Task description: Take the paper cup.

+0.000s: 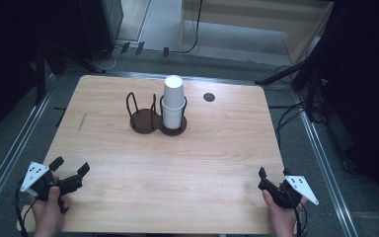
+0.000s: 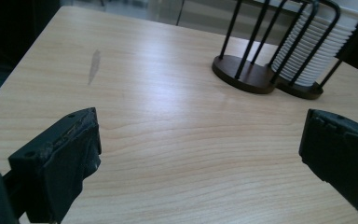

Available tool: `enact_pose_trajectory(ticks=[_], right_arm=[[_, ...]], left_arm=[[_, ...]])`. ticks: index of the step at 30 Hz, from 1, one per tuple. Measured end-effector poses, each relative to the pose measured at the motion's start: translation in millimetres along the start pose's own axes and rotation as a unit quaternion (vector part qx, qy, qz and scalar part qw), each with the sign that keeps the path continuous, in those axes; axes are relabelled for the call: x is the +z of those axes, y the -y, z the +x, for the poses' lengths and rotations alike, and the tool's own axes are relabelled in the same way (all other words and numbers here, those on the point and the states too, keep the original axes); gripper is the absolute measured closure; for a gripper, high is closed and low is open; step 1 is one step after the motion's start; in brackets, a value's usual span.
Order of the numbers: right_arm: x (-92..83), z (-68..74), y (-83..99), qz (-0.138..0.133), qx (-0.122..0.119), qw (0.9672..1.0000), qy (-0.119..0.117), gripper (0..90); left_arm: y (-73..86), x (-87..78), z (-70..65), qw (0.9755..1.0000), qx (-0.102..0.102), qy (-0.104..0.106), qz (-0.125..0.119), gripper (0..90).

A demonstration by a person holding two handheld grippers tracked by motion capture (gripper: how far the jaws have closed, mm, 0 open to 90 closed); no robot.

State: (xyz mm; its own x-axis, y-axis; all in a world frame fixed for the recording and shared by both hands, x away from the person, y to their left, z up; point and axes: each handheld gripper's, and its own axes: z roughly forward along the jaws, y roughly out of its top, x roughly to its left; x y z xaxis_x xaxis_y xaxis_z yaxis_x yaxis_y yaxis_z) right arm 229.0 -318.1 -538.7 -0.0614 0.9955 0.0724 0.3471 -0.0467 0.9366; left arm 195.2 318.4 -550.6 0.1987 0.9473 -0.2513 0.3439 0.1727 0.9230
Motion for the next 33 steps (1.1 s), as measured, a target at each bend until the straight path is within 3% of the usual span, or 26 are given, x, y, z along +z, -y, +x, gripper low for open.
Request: enact_pose_trajectory(ticks=[5,13,16,22,28,32,33], right_arm=[[4.1,12.0,-6.1,0.004,-0.028,0.9996,0.005,13.1],[6.3,35.2,-34.9,-0.002,-0.032,0.9995,-0.007,13.3],[10.2,47.1,-42.9,-0.001,-0.017,0.9997,-0.018,13.4],[21.4,68.5,-53.0,0.003,-0.034,0.9987,-0.039,13.4],[38.1,96.6,-76.6,0.002,-0.042,0.997,-0.066,13.5],[42.7,106.8,-82.6,0.001,-0.052,0.996,-0.073,13.5],[46.4,116.4,-86.3,-0.002,-0.054,0.9947,-0.087,13.4]], left_arm=[[1.1,4.0,-3.7,0.9998,0.017,-0.001,0.012,0.0],[1.9,5.5,-6.5,0.9994,0.028,0.002,0.022,0.0],[1.4,7.0,-6.9,0.9993,0.032,-0.001,0.02,0.0],[1.0,7.9,-6.4,0.9992,0.031,0.003,0.023,0.0],[1.2,8.7,-8.6,0.9989,0.042,0.003,0.022,0.0],[1.1,8.1,-7.8,0.9991,0.036,0.001,0.023,0.0],[1.1,7.9,-7.0,0.9992,0.034,0.003,0.022,0.0]])
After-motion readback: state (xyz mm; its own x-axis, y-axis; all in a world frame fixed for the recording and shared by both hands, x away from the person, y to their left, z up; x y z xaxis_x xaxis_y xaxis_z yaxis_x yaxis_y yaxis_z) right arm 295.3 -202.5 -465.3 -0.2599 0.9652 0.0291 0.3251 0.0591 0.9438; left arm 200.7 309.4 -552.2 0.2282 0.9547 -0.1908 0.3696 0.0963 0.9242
